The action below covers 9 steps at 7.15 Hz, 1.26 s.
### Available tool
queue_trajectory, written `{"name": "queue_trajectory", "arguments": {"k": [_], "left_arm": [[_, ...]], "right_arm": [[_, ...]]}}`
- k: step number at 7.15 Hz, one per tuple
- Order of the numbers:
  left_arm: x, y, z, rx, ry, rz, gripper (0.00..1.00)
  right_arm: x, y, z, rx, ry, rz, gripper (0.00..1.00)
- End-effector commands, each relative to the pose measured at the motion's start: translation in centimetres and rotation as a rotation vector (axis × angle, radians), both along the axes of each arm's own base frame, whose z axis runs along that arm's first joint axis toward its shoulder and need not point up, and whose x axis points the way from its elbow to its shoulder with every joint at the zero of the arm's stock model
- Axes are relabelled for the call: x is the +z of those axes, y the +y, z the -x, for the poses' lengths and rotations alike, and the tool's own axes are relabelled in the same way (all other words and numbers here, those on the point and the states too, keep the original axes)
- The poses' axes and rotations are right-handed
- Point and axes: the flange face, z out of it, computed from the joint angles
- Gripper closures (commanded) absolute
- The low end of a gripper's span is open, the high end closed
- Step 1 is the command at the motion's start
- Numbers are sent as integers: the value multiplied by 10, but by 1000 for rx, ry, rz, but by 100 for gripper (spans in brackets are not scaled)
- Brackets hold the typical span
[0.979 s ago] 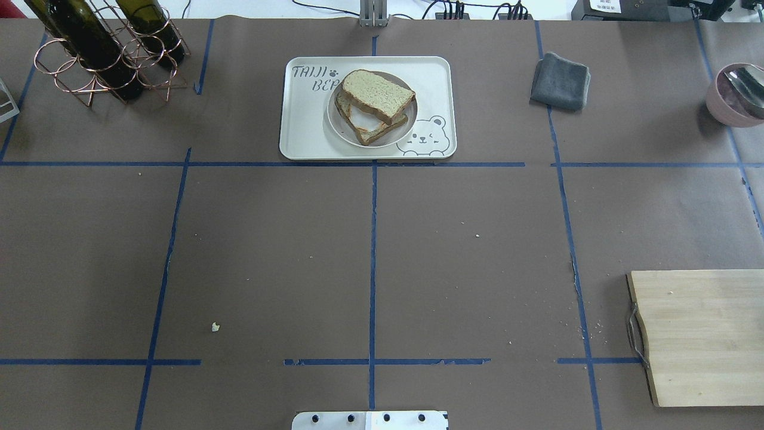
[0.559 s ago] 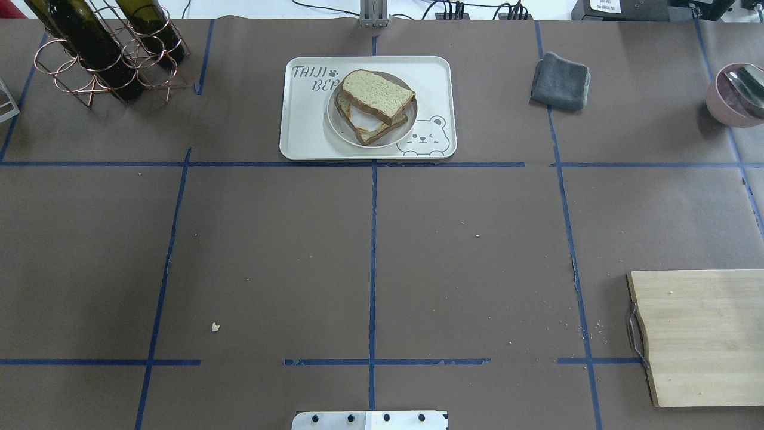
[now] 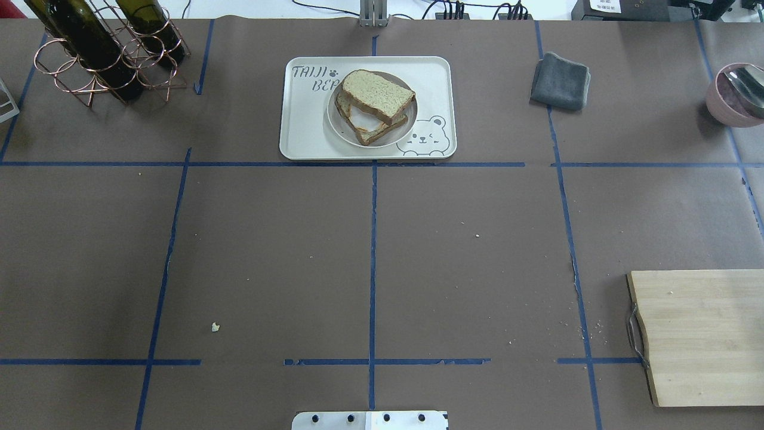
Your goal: Make sandwich and place on tray
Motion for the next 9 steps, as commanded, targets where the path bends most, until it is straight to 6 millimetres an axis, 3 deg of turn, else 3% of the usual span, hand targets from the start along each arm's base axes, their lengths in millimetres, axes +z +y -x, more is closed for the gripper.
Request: {"name": "queue_trajectory", "arguments": {"k": [1,3,9], "left_arm": [[4,4,0,1,2,7,0],[10,10,0,0,4,4,0],[8,10,0,-2,3,-1,0]], "right_arm": [[20,8,0,33,2,2,0],[44,18,0,34,4,-26,0],[40,17,1,37,2,-30,0]]}}
